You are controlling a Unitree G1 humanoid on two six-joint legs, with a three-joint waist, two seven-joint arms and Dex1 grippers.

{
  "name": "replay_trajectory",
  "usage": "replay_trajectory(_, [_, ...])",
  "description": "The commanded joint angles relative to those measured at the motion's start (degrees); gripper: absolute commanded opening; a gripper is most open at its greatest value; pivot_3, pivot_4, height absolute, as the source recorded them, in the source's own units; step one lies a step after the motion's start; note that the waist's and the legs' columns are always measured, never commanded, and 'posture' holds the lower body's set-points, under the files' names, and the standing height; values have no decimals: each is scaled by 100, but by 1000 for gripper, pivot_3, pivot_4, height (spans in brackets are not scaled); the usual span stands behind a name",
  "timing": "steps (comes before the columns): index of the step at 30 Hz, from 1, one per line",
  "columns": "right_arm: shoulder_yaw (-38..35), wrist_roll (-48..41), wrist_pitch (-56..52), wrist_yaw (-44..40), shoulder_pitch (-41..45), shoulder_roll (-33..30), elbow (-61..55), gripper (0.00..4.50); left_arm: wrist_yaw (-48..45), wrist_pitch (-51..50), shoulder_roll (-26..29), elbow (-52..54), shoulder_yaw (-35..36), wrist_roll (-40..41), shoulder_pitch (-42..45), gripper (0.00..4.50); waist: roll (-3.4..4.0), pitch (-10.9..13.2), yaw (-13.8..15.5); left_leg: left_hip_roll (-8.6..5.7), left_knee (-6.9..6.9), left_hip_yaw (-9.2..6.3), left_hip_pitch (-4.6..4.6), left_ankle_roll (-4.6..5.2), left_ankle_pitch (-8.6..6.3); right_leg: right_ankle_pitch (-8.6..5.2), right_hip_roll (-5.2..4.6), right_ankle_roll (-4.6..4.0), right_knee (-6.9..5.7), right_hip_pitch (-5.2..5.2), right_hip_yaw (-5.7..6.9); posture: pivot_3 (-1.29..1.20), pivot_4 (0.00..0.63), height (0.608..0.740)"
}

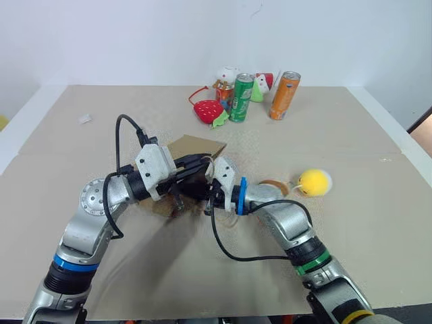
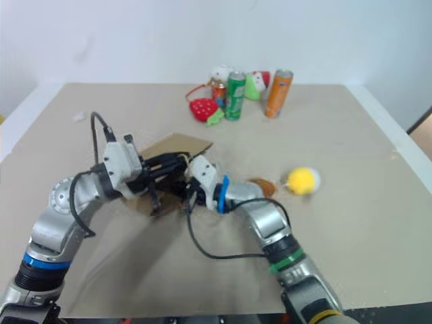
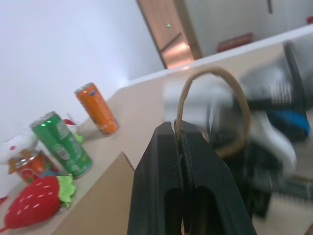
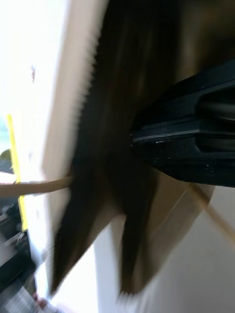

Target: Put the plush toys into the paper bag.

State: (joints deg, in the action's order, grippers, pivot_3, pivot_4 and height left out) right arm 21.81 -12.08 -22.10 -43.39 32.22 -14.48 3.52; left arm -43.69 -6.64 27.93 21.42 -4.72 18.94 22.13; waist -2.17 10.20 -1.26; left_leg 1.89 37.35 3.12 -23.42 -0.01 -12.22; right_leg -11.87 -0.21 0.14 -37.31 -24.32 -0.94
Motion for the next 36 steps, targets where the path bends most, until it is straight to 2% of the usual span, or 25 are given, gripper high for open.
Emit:
replay_trajectory(1, [-6,259,263,160,56,177,246,88,257,-15,-83,131,153,-62,258,0,0,0,0,-1,0,1,0,0,0,1,0,1,0,0,0,0,150,740])
replay_trajectory(10, [49,554,395,46,-36,190,407,88,576,64,-237,7,174,-239,743,0,0,0,1,2,-1,-3,-1,0,0,0,4,0,0,0,0,0,150,740])
replay_trajectory(18, [-44,564,402,30,-2,247,440,88,497,208,-209,244,88,-364,1166,0,0,0,1,1,-1,-3,-2,0,0,0,4,1,0,-1,0,0,150,740])
replay_trajectory(22, [-54,553,408,22,-29,250,417,88,775,185,-260,370,183,-541,1206,0,0,0,0,1,-1,-3,-2,0,0,0,4,1,0,-1,0,0,150,740])
replay_trajectory(36, [-108,596,596,40,173,413,771,88,745,639,-176,416,97,-1011,1453,0,0,0,-2,2,-1,-2,-1,0,0,0,5,0,0,-1,-1,0,150,740])
